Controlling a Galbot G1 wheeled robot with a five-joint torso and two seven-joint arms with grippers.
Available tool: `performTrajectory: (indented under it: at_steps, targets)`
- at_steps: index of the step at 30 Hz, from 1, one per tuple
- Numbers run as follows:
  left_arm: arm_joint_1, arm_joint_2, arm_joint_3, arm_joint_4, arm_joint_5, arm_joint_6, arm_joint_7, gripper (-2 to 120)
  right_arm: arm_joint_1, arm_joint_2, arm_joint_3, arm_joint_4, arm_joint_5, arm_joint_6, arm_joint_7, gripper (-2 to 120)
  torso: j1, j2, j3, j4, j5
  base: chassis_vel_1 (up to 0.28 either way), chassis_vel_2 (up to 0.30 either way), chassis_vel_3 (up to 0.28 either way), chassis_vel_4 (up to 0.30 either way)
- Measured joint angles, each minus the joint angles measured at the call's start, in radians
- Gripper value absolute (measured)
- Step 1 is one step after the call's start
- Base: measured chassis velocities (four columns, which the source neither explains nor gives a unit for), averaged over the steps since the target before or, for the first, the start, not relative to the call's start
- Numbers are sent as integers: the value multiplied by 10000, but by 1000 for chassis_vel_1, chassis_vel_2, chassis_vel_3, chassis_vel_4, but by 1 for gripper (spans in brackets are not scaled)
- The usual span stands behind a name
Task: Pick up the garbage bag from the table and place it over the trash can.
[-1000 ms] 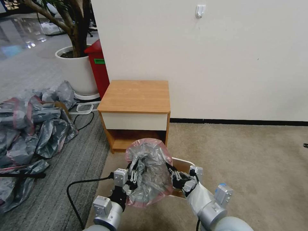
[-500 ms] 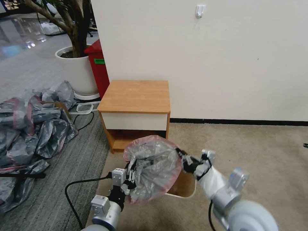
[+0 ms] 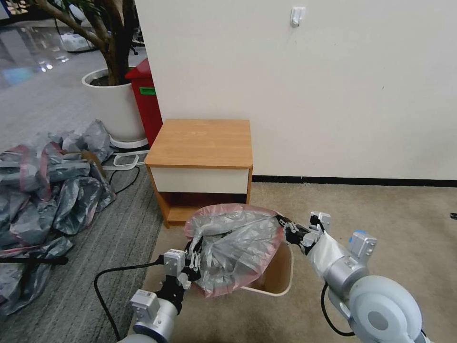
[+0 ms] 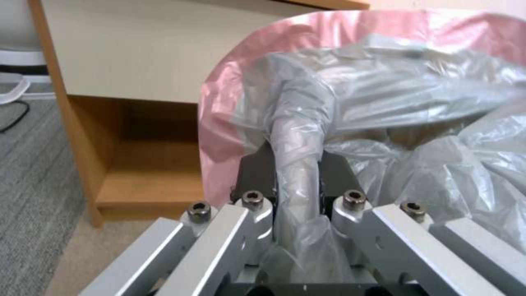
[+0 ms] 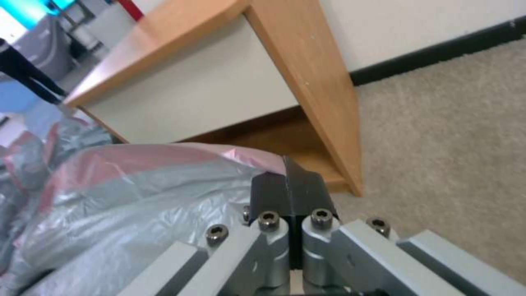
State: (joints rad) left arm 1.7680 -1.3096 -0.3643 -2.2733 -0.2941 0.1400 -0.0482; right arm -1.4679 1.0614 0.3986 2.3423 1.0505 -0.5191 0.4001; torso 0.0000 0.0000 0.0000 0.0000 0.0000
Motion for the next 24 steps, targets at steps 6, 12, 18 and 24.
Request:
performTrajectory:
  at_steps: [6, 12, 18, 24]
  targets:
    - [-116, 16, -210, -109, -796, 295, -12, 9, -94, -117, 91, 229, 339, -222, 458, 0, 1, 0, 0, 0, 0, 0, 0, 0, 0]
    - [-219, 63, -255, -124, -1354, 550, -28, 9, -54, -136, 156, 208, 699, -258, 475, 0, 0, 0, 0, 0, 0, 0, 0, 0, 0]
    - [-338, 136, -292, -5, -1482, 643, -33, 9, -94, -173, 301, 630, 823, -239, 305, 15, 0, 0, 0, 0, 0, 0, 0, 0, 0]
    - [-475, 177, -296, 150, -1490, 679, -70, 9, -209, -287, 335, 1226, 820, -219, 224, 32, 0, 0, -1, 1, 0, 0, 0, 0, 0]
